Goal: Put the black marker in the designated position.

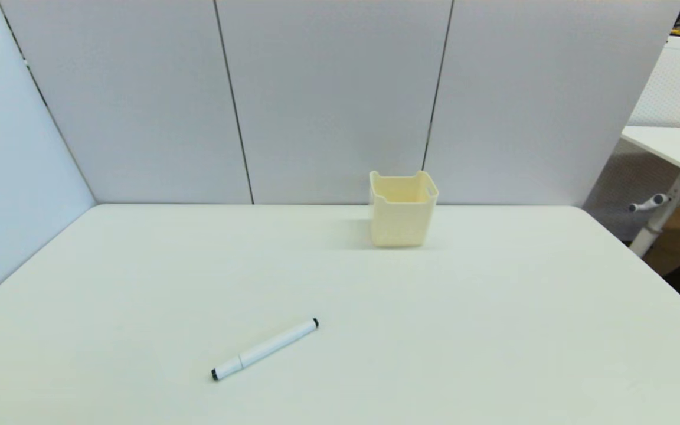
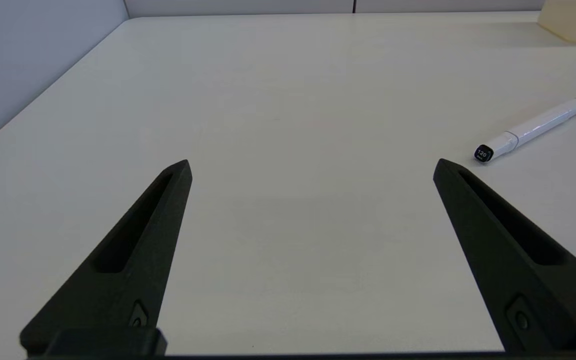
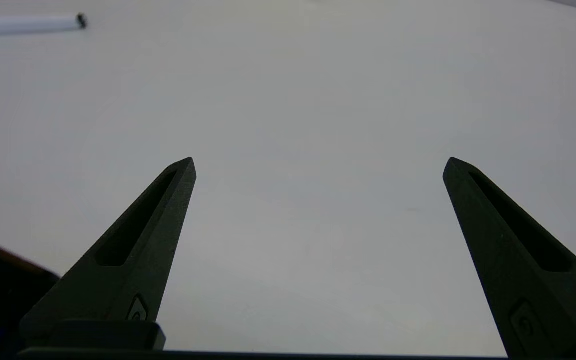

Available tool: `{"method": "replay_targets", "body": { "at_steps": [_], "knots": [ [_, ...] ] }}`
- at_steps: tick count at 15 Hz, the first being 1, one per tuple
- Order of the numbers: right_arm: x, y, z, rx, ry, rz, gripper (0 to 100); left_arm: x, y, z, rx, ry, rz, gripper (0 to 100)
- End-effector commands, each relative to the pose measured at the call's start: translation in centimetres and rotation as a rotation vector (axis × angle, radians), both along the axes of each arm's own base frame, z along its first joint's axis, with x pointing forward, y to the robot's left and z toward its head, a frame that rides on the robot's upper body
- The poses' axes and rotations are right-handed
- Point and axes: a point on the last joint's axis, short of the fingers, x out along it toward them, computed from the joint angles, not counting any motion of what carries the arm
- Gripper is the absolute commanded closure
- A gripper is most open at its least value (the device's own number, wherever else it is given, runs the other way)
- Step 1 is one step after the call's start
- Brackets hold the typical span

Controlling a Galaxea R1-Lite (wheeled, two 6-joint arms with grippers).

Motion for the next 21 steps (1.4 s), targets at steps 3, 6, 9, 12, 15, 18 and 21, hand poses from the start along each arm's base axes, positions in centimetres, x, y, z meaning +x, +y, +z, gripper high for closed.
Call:
{"method": "replay_targets", "body": {
  "at_steps": [3, 6, 9, 12, 15, 18, 21],
  "knots": [
    [14.3, 6.2, 1.6, -0.180, 0.286, 0.288, 0, 0.0, 0.0, 0.0, 0.000, 0.001, 0.000, 0],
    [19.6, 9.2, 0.4, -0.205, 0.357, 0.325, 0, 0.0, 0.0, 0.0, 0.000, 0.001, 0.000, 0],
    [23.9, 11.8, 0.1, -0.211, 0.360, 0.350, 0, 0.0, 0.0, 0.0, 0.000, 0.001, 0.000, 0],
    [25.3, 14.7, 0.8, -0.200, 0.321, 0.427, 0, 0.0, 0.0, 0.0, 0.000, 0.001, 0.000, 0],
    [24.9, 17.5, 1.2, -0.167, 0.308, 0.571, 0, 0.0, 0.0, 0.0, 0.000, 0.001, 0.000, 0],
    [24.0, 20.4, 0.9, -0.151, 0.303, 0.722, 0, 0.0, 0.0, 0.0, 0.000, 0.001, 0.000, 0],
    [24.2, 22.2, 0.3, -0.194, 0.259, 0.818, 0, 0.0, 0.0, 0.0, 0.000, 0.001, 0.000, 0]
  ]
}}
